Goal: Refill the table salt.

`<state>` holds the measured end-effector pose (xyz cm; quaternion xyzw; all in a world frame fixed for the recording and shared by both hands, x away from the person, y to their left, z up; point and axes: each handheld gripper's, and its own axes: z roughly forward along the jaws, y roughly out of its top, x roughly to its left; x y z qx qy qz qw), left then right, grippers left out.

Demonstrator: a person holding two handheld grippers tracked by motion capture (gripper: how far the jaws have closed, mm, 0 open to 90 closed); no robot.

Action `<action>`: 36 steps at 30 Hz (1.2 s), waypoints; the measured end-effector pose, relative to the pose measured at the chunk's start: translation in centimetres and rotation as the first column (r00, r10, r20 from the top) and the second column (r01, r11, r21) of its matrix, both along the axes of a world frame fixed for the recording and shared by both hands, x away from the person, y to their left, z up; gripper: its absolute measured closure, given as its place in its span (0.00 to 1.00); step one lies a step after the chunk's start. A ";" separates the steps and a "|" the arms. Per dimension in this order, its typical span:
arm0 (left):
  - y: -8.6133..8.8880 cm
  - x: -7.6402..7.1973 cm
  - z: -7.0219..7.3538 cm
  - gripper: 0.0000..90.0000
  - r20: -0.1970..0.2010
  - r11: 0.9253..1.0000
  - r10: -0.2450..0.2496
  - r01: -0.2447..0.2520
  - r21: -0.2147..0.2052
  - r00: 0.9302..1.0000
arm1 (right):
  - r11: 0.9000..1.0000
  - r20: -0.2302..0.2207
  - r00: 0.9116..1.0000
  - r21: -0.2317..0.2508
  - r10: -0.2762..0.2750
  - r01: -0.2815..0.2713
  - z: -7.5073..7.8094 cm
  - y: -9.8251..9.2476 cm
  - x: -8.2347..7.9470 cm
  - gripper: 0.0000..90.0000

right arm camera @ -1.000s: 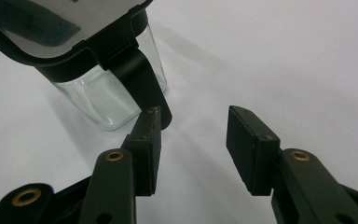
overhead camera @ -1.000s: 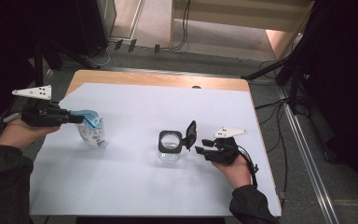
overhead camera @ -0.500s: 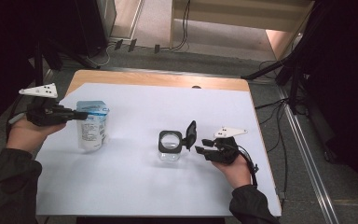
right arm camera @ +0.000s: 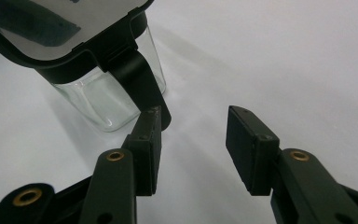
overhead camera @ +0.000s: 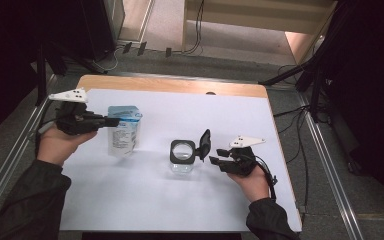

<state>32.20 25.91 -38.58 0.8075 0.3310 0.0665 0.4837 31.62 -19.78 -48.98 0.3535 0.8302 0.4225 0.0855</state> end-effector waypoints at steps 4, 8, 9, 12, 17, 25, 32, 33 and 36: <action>-2.0 0.0 -1.0 1.00 -0.007 0.999 -0.008 0.007 -0.041 1.000 | 1.000 -0.002 1.000 -0.003 0.002 -0.002 0.0 0.1 0.0 0.64; -2.8 -0.1 -2.2 1.00 -0.022 1.000 0.007 -0.007 -0.029 1.000 | 1.000 0.001 1.000 -0.006 0.007 -0.007 0.0 0.0 0.0 0.64; -2.8 -0.2 -2.4 1.00 -0.025 1.000 0.002 -0.002 -0.028 1.000 | 1.000 0.001 1.000 -0.006 0.008 -0.008 0.0 0.0 -0.1 0.64; -2.6 -0.4 -2.8 1.00 -0.025 0.999 0.001 -0.002 -0.046 1.000 | 1.000 0.002 1.000 -0.007 0.009 -0.009 -0.1 0.0 -0.1 0.64; -1.8 -1.1 -2.8 1.00 -0.022 1.000 0.003 -0.003 -0.016 1.000 | 1.000 -0.002 1.000 -0.005 0.005 -0.005 0.0 0.1 -0.2 0.64; -0.8 -1.7 -3.1 1.00 -0.012 1.000 -0.006 0.006 0.016 1.000 | 1.000 -0.009 1.000 0.003 -0.002 0.002 0.1 0.0 -0.5 0.64; -1.1 -1.4 -3.5 0.89 -0.008 0.999 -0.046 0.046 0.006 0.999 | 1.000 -0.014 1.000 -0.002 -0.002 0.002 0.0 0.0 -0.6 0.64; -1.1 -1.3 -3.5 0.88 -0.010 0.999 -0.050 0.050 0.008 0.999 | 1.000 -0.014 1.000 -0.001 -0.002 0.002 0.0 -0.1 -0.7 0.64; -1.5 -1.2 -3.8 0.82 -0.008 0.997 -0.071 0.071 0.041 0.997 | 1.000 -0.016 1.000 -0.003 -0.006 0.006 0.0 -0.2 -0.7 0.64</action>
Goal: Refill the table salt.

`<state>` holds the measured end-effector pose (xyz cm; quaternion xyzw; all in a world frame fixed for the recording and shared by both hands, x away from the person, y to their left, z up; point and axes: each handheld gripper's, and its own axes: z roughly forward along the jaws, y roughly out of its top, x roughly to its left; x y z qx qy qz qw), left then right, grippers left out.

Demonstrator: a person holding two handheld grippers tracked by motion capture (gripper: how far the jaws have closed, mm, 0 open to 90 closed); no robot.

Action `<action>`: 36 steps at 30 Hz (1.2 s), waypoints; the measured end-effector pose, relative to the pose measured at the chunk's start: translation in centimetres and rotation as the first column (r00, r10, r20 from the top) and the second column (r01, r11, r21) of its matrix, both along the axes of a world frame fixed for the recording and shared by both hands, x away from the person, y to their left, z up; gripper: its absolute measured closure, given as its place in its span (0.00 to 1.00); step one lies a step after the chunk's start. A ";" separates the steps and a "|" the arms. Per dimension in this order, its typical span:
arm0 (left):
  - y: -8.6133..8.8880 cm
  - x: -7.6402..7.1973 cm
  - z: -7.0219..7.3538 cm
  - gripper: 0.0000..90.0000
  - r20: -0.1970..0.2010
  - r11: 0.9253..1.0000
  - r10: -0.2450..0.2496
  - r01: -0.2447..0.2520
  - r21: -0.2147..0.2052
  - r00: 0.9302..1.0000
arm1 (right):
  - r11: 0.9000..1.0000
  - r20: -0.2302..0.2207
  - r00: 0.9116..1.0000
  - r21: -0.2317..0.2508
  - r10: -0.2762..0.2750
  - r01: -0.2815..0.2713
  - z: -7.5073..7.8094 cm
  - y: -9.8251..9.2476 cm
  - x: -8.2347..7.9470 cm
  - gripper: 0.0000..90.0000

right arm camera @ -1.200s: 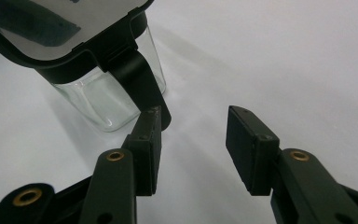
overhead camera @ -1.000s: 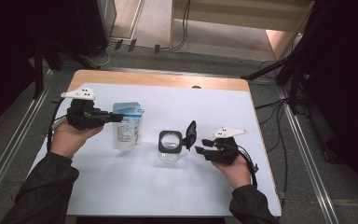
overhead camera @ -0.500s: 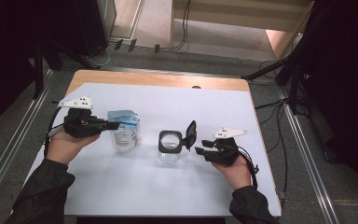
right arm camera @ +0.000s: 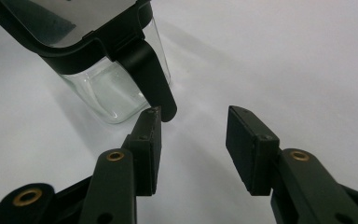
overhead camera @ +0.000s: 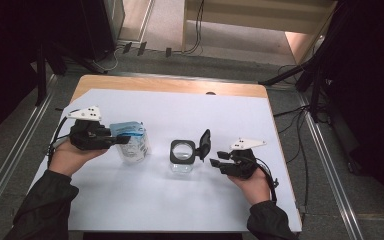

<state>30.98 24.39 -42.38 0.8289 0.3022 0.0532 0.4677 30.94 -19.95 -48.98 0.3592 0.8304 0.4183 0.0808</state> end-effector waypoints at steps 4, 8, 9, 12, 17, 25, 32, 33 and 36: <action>-0.4 0.1 -0.6 0.76 0.005 0.999 -0.011 0.011 0.048 1.000 | 1.000 0.001 1.000 0.000 -0.005 0.005 0.0 -0.1 -0.1 0.64; -0.5 0.3 -0.9 0.76 -0.005 0.997 -0.023 0.024 0.069 1.000 | 1.000 -0.002 1.000 0.002 -0.003 0.003 0.0 -0.2 -0.2 0.64; -0.5 0.4 -0.9 0.76 -0.011 0.997 -0.026 0.026 0.073 1.000 | 1.000 -0.001 1.000 0.002 -0.003 0.003 0.0 -0.2 -0.3 0.64; -0.5 0.5 -0.8 0.76 -0.013 0.995 -0.032 0.033 0.090 0.999 | 1.000 -0.003 1.000 0.001 -0.005 0.005 -0.1 -0.2 -0.4 0.64; -0.2 0.6 -0.6 0.85 -0.017 0.995 -0.044 0.046 0.086 0.999 | 1.000 -0.004 1.000 0.002 -0.007 0.007 -0.2 -0.3 -0.6 0.64; -0.4 0.9 -0.3 1.00 -0.037 0.995 -0.042 0.045 0.093 0.998 | 1.000 -0.004 1.000 0.013 0.001 -0.001 0.0 -0.3 -1.2 0.64; -1.1 1.0 0.1 1.00 -0.076 0.997 -0.022 0.027 0.068 0.997 | 0.998 -0.003 1.000 0.067 0.016 -0.016 0.6 -0.3 -2.6 0.67; -1.1 1.0 0.2 1.00 -0.076 0.998 -0.020 0.025 0.063 0.997 | 0.997 0.001 1.000 0.069 0.020 -0.020 0.8 -0.3 -2.9 0.68; -1.2 1.0 0.5 1.00 -0.084 0.998 -0.017 0.022 0.059 0.996 | 0.996 0.013 0.999 0.077 0.040 -0.041 1.2 0.0 -3.7 0.70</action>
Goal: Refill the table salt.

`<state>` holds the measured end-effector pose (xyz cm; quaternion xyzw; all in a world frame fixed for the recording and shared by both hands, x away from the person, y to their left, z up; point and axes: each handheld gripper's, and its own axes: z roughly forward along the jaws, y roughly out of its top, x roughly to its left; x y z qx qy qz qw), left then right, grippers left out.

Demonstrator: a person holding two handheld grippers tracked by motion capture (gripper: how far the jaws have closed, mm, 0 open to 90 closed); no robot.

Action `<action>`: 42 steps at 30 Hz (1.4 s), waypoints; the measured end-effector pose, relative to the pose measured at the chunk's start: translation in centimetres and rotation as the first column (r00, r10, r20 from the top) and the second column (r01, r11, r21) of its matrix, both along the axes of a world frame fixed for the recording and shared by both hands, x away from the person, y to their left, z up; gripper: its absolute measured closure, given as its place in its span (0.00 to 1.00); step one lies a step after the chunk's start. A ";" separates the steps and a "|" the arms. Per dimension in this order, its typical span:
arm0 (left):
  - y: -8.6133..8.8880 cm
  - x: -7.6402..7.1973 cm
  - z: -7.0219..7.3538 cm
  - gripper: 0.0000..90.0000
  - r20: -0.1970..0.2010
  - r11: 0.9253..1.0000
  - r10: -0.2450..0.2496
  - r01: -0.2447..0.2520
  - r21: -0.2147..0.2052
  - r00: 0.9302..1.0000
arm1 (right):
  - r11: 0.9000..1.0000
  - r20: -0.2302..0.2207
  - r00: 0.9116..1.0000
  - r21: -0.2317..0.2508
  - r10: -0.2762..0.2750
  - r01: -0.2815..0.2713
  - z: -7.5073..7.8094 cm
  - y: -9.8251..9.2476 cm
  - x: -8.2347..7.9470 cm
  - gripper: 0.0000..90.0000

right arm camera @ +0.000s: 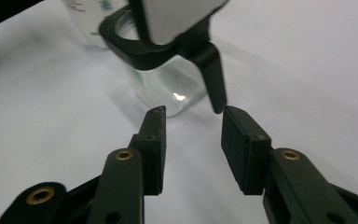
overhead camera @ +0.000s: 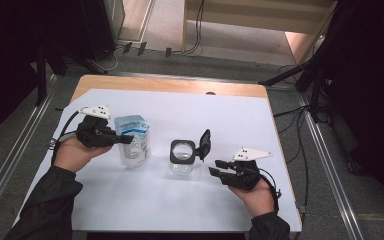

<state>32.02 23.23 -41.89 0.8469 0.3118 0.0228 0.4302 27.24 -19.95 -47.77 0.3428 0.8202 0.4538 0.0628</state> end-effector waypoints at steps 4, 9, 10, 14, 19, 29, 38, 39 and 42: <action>-0.1 -0.1 0.7 1.00 0.000 1.000 0.015 -0.015 -0.018 1.000 | 1.000 0.018 0.999 0.001 0.027 -0.027 0.7 0.8 -1.2 0.71; 0.0 -0.3 1.7 1.00 -0.001 0.999 0.037 -0.037 -0.034 0.999 | 0.996 0.035 0.995 -0.013 0.089 -0.089 1.5 2.6 -3.0 0.75; 0.0 -0.4 1.9 1.00 -0.001 0.999 0.033 -0.033 -0.037 0.999 | 0.995 0.038 0.994 -0.013 0.099 -0.099 1.6 2.9 -3.2 0.75; 0.2 -0.7 2.8 1.00 0.008 0.998 0.039 -0.038 -0.042 0.999 | 0.989 0.039 0.988 -0.004 0.147 -0.147 1.8 4.5 -4.1 0.75; 0.2 -1.3 3.4 1.00 0.007 0.998 0.051 -0.051 -0.048 0.999 | 0.982 0.024 0.982 0.003 0.189 -0.189 1.6 6.6 -5.2 0.76; 0.8 -2.3 4.0 1.00 0.009 0.996 0.071 -0.070 -0.050 0.997 | 0.969 0.049 0.968 0.013 0.245 -0.246 1.5 10.9 -5.5 0.75; 1.1 -3.0 4.8 1.00 0.000 0.996 0.073 -0.073 -0.048 0.997 | 0.972 0.051 0.971 0.006 0.235 -0.236 1.1 14.8 -4.5 0.74; 1.1 -3.1 4.9 1.00 -0.002 0.996 0.078 -0.078 -0.051 0.997 | 0.972 0.059 0.970 0.002 0.235 -0.236 1.0 15.2 -4.2 0.73; 1.3 -3.3 5.3 1.00 -0.005 0.995 0.080 -0.080 -0.061 0.997 | 0.973 0.056 0.971 -0.001 0.232 -0.232 0.7 16.3 -3.2 0.70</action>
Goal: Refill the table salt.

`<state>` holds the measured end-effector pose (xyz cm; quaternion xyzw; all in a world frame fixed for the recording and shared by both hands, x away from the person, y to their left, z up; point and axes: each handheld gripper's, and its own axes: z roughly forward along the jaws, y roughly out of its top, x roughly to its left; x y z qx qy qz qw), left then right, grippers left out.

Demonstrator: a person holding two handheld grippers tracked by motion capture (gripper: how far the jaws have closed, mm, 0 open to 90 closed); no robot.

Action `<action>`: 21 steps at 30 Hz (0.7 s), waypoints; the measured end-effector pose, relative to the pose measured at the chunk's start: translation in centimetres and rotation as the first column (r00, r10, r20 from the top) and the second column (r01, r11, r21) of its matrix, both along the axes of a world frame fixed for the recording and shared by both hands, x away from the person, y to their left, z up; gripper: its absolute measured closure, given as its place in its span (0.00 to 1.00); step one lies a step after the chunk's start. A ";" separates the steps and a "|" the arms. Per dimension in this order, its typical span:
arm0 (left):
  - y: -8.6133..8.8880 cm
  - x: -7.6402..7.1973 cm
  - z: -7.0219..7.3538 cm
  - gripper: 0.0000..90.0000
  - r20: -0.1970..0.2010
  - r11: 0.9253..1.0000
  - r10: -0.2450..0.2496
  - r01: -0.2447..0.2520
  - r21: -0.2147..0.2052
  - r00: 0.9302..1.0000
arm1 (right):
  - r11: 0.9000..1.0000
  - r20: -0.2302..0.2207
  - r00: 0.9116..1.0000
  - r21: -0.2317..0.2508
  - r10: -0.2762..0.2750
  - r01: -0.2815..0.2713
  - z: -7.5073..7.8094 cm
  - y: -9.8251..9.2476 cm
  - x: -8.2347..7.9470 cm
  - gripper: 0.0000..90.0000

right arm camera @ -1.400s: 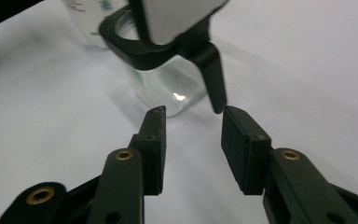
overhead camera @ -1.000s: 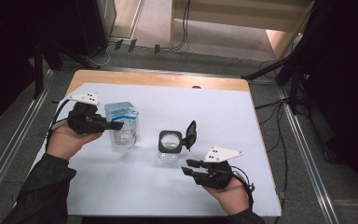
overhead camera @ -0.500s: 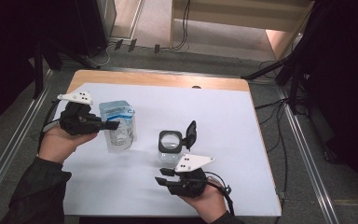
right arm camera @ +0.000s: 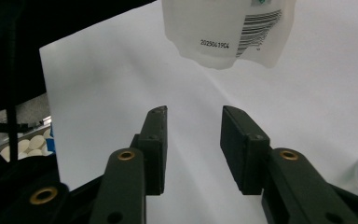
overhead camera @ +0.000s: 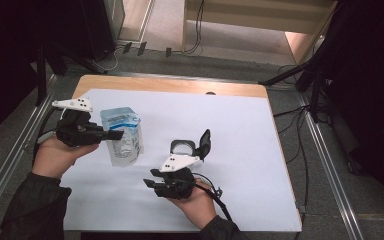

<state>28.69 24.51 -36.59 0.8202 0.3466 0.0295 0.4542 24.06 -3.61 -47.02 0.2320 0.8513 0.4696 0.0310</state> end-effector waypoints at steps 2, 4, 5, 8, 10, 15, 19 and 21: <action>0.0 -0.1 0.3 1.00 -0.002 1.000 0.000 0.000 0.011 1.000 | 1.000 0.009 1.000 -0.015 0.006 -0.006 -0.1 0.9 0.5 0.67; -0.1 -0.2 0.5 1.00 -0.005 1.000 0.003 -0.003 0.012 1.000 | 1.000 0.012 1.000 -0.016 0.005 -0.004 -0.3 1.5 0.9 0.66; 0.0 -0.2 0.7 1.00 -0.007 1.000 0.001 -0.001 0.006 1.000 | 1.000 0.017 1.000 -0.017 0.001 0.000 -0.4 1.8 1.1 0.66; 0.0 -0.5 1.0 1.00 -0.008 1.000 -0.002 0.002 -0.017 1.000 | 1.000 0.003 1.000 -0.005 -0.027 0.027 -0.8 2.8 1.9 0.66; -0.1 -0.7 1.2 1.00 -0.007 1.000 -0.005 0.005 -0.021 1.000 | 0.999 0.001 0.999 -0.004 -0.038 0.038 -1.0 3.3 2.2 0.66; -0.4 -1.6 1.8 1.00 -0.003 1.000 -0.025 0.025 -0.013 1.000 | 0.997 -0.010 0.997 0.005 -0.083 0.083 -1.9 4.4 3.0 0.66; -0.6 -2.2 2.1 1.00 -0.005 0.999 -0.051 0.050 -0.016 0.999 | 0.995 -0.003 0.995 0.007 -0.095 0.095 -2.4 5.0 3.0 0.65; -0.7 -2.4 2.1 1.00 -0.010 0.998 -0.060 0.059 -0.019 0.998 | 0.995 -0.004 0.995 0.015 -0.097 0.097 -2.7 5.1 3.1 0.63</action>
